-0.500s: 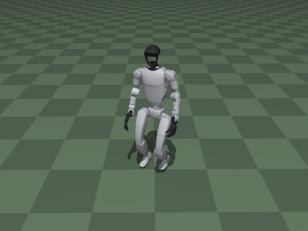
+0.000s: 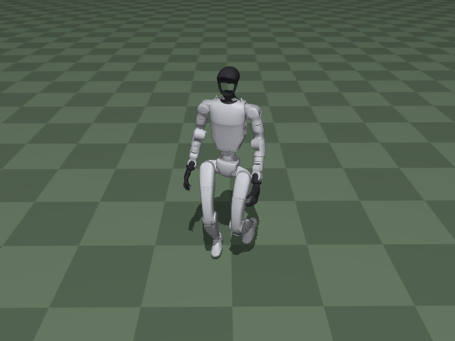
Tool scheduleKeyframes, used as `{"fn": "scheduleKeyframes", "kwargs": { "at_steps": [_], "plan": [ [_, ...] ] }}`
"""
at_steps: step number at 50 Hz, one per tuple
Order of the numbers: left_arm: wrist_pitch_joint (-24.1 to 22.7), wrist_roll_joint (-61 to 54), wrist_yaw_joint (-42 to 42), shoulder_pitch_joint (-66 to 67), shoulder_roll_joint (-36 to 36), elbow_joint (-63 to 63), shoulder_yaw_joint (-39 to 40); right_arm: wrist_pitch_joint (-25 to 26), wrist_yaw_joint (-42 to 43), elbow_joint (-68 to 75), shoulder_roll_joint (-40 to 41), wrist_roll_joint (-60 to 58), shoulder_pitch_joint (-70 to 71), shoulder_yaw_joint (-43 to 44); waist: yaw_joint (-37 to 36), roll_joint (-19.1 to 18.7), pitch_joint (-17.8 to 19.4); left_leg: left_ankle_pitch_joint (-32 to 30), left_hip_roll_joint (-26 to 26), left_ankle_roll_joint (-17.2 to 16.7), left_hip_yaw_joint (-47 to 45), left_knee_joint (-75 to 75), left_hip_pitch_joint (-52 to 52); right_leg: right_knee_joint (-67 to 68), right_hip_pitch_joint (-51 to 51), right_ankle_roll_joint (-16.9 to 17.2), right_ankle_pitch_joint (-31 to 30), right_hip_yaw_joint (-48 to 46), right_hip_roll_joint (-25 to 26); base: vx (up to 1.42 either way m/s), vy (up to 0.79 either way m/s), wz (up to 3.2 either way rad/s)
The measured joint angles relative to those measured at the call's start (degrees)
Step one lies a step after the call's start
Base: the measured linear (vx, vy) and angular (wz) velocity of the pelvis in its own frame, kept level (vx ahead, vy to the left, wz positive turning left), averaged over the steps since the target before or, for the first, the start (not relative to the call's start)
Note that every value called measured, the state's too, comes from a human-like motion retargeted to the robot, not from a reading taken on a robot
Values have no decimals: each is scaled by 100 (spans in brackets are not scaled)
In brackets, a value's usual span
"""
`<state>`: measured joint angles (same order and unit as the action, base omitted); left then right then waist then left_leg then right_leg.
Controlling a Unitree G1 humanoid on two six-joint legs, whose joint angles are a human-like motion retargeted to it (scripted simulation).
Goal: Run
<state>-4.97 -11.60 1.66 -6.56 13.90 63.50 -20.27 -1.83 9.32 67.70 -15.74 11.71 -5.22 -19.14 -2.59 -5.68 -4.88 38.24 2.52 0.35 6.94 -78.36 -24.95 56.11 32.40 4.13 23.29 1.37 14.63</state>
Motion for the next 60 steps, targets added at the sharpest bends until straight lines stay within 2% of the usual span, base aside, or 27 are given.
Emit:
{"fn": "scheduleKeyframes", "kwargs": {
  "at_steps": [3,5,8,13,16,20,23,26,29,32,35,37,40,43,47,50,52,54,56,58,60],
  "plan": [
    [118,39,39,-135,-38,167,70,47,87,96,-77,-226,233,-13,-24,-88,112,241,408,81,-170,-796,-15,112,6,-274,463,-264,14,-3,-3,3],
    [181,57,21,-177,-108,360,98,49,135,124,-113,-310,383,-5,-6,-129,185,287,550,122,-278,-1000,71,95,0,-322,535,-346,-2,-8,1,-5],
    [225,1,-47,-58,-222,582,74,47,195,52,-112,-338,447,-2,14,-162,176,239,516,159,-385,-719,328,-36,36,-196,257,-357,2,-12,6,-24],
    [203,-141,-62,136,-339,765,7,39,195,-166,-50,-294,430,35,178,-73,211,449,49,307,-537,547,813,315,495,247,-524,-283,-219,-17,9,-22],
    [201,-149,12,135,-341,797,20,23,188,-281,-10,-248,469,80,417,182,297,828,-381,600,-744,1304,964,1160,1095,448,-792,-214,-645,-21,7,4],
    [206,19,150,41,-247,811,24,-24,219,-387,132,-194,459,217,737,756,343,1176,-1093,1011,-994,1961,935,2398,1819,523,-684,22,-1447,-21,3,32],
    [230,92,247,-45,-132,765,13,-21,321,-367,266,-230,423,323,902,1117,334,1176,-1508,1247,-985,2224,879,2956,1975,523,-606,256,-1875,-14,-2,41],
    [227,136,365,-106,-36,709,-30,-10,457,-306,379,-307,380,367,950,1325,342,1176,-1640,1323,-972,2163,846,3090,1748,503,-496,386,-2024,-4,-6,24],
    [213,135,499,-149,-16,638,-53,5,609,-167,459,-393,345,334,874,1354,350,1176,-1513,1267,-956,1952,835,2733,1302,394,-213,360,-1898,5,-7,-13],
    [187,178,604,-182,-57,544,-82,26,713,-61,423,-512,343,224,620,1061,391,1060,-976,992,-898,1573,907,1929,723,148,38,102,-1411,12,-6,-71],
    [136,240,558,-184,-132,463,-142,9,685,-68,330,-613,337,75,446,768,342,294,-272,655,-1058,1583,938,908,210,108,-302,-90,-1022,11,-5,-38],
    [82,247,468,-141,-198,424,-178,-15,611,-120,264,-623,268,-21,386,677,237,-204,-75,483,-1111,1694,817,391,63,237,-898,-151,-918,3,-2,-5],
    [3,287,373,-90,-270,393,-231,-53,517,-224,123,-610,167,-119,317,499,84,-649,81,281,-1148,1773,615,-63,68,379,-1463,-244,-761,0,0,0],
    [-14,386,356,-78,-311,402,-269,-87,518,-317,5,-598,138,-129,288,338,-6,-706,41,222,-1149,1757,518,-98,241,395,-1480,-317,-666,-2,0,-6],
    [12,438,356,-61,-272,406,-240,-116,581,-334,-111,-517,154,-32,302,228,-18,-187,-144,363,-1144,1587,596,321,640,286,-1029,-368,-642,-9,1,-29],
    [66,425,413,-82,-262,462,-191,-107,620,-316,-105,-524,235,62,348,253,83,876,-350,684,-1180,1398,730,1130,1084,193,-428,-385,-759,-13,1,-13],
    [142,378,442,-236,-302,544,-152,-70,643,-282,-60,-576,410,176,620,715,160,1176,-1034,1111,-1309,1848,734,1937,1585,252,-118,-106,-1414,-19,0,80],
    [198,311,461,-298,-324,637,-147,-45,682,-261,31,-573,485,266,870,1105,170,1176,-1527,1385,-1403,2262,712,2478,1977,349,-106,162,-1951,-18,-2,95],
    [255,247,426,-332,-334,751,-128,-8,677,-212,142,-518,551,325,1019,1328,198,1176,-1743,1465,-1423,2432,721,2748,2168,385,-88,339,-2200,-10,-6,40],
    [286,220,360,-302,-359,834,-116,24,636,-126,228,-454,592,331,1016,1335,271,1176,-1740,1465,-1390,2438,810,2787,2076,338,-76,354,-2209,-2,-2,-38],
    [284,244,316,-171,-403,872,-131,39,577,-57,277,-422,525,292,887,1190,346,1176,-1627,1435,-1273,2278,942,2642,1743,284,-102,252,-2028,5,1,-91]
  ]
}}
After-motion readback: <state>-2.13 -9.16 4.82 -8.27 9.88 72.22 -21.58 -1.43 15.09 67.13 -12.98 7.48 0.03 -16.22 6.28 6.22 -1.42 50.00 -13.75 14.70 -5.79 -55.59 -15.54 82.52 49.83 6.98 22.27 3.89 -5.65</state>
